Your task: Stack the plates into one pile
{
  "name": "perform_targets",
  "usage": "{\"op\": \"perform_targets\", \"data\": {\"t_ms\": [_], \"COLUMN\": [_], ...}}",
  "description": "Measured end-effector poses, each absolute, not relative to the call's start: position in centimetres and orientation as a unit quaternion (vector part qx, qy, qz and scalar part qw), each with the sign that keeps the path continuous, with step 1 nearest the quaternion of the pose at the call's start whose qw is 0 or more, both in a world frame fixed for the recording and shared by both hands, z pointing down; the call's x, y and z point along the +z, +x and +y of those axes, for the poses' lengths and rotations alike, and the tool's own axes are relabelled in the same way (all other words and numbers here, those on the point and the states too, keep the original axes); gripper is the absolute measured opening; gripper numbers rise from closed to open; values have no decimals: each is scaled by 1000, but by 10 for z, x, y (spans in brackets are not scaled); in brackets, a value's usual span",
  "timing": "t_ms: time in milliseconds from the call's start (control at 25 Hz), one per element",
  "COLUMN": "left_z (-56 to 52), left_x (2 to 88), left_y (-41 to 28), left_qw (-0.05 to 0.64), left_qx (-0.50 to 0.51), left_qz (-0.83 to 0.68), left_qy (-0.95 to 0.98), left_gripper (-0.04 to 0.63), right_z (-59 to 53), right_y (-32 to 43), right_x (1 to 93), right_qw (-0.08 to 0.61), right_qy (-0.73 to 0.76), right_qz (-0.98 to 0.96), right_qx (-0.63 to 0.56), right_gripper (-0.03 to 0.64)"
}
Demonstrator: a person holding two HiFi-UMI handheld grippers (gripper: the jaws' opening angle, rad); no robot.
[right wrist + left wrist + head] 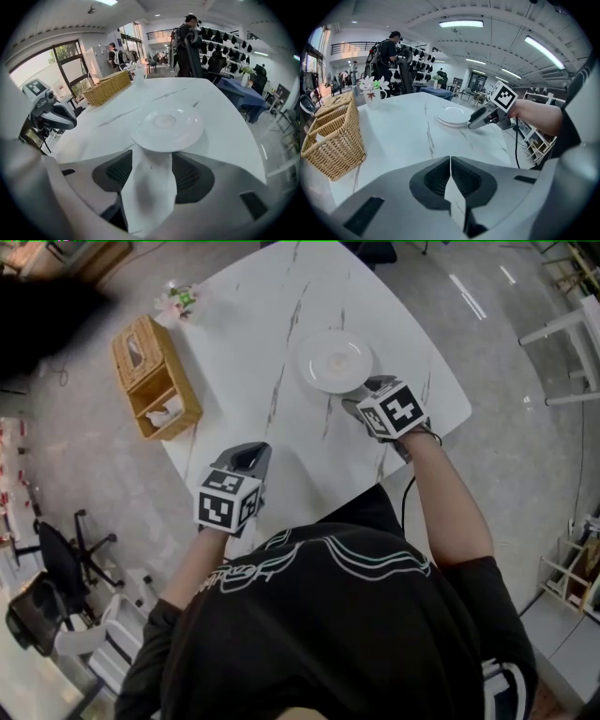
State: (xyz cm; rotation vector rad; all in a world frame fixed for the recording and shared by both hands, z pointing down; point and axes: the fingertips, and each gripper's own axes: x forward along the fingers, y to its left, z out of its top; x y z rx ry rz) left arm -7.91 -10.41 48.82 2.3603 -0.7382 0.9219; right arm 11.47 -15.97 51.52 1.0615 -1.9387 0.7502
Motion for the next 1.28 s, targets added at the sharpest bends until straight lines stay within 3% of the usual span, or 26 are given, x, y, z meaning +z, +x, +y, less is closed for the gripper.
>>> {"op": "perform_targets", "data": {"t_ms": [240, 880, 1000, 1120, 1280], "left_z": [-100, -92, -90, -89, -88], "left_x": [480, 463, 448, 427, 394], "left_y": [-77, -84, -82, -80, -78], "left_qw": [246, 239, 245, 247, 246], "left_qx": [330, 316, 293, 263, 220], "left_qz": [-266, -274, -271, -269, -263], "left_qy": [872, 877, 884, 893, 907], "left_gripper": [28, 28, 28, 28, 28], "right_z": [-158, -155, -146, -132, -113], "right_y": [125, 122, 106, 71, 42], "right_x": [524, 521, 494, 444, 384], "right_qw": [427, 430, 365, 237, 148], "right_qy": [425, 416, 417, 387, 376], "right_qz": [-744, -741, -773, -828, -871], "right_qx": [287, 305, 308, 329, 281], "right_gripper": [265, 265, 264, 249, 134]}}
